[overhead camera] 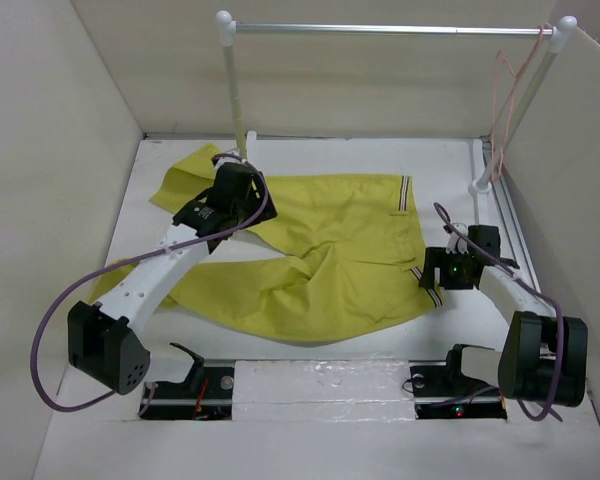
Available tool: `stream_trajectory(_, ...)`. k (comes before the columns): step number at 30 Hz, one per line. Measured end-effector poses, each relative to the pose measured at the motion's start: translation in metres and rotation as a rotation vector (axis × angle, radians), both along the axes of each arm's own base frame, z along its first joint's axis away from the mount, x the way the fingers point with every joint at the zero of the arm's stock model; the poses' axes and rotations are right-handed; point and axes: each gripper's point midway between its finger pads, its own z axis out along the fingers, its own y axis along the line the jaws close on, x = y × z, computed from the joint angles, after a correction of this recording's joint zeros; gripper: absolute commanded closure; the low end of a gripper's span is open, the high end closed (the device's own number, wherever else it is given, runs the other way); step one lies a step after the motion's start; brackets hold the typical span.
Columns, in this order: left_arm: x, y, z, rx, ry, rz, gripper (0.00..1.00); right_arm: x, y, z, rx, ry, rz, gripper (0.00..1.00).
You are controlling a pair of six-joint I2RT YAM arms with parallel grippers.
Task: Place the trousers on the hanger
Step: Flatten out the trousers at the center of the board.
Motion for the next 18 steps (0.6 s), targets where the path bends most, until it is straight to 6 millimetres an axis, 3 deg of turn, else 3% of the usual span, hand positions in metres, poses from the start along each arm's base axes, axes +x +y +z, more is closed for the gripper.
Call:
stream_trajectory(2, -0.002, -0.019, -0.01, -0.039, 0.009, -0.067, 0.37, 0.009, 0.01, -0.002, 0.054, -0.027, 0.039, 0.22)
stream_trajectory(5, -0.009, -0.022, -0.024, -0.052, 0.032, -0.104, 0.37, 0.019, 0.024, -0.002, 0.13, -0.09, 0.078, 0.35)
stream_trajectory(7, -0.013, -0.022, -0.029, -0.047, 0.041, -0.121, 0.37, 0.02, 0.03, -0.002, 0.164, -0.124, 0.081, 0.55)
stream_trajectory(8, -0.014, -0.021, -0.031, -0.043, 0.043, -0.126, 0.37, 0.018, 0.033, -0.004, 0.188, -0.13, 0.076, 0.59)
stream_trajectory(12, -0.02, -0.017, -0.032, -0.03, 0.033, -0.144, 0.37, 0.009, 0.046, -0.008, 0.273, -0.14, 0.053, 1.0)
stream_trajectory(16, -0.021, -0.016, -0.023, -0.03, -0.003, -0.158, 0.36, 0.006, 0.044, 0.003, 0.286, -0.155, 0.01, 1.0)
stream_trajectory(18, -0.021, -0.016, -0.021, -0.029, -0.014, -0.167, 0.36, 0.004, 0.031, 0.014, 0.248, -0.169, -0.044, 1.0)
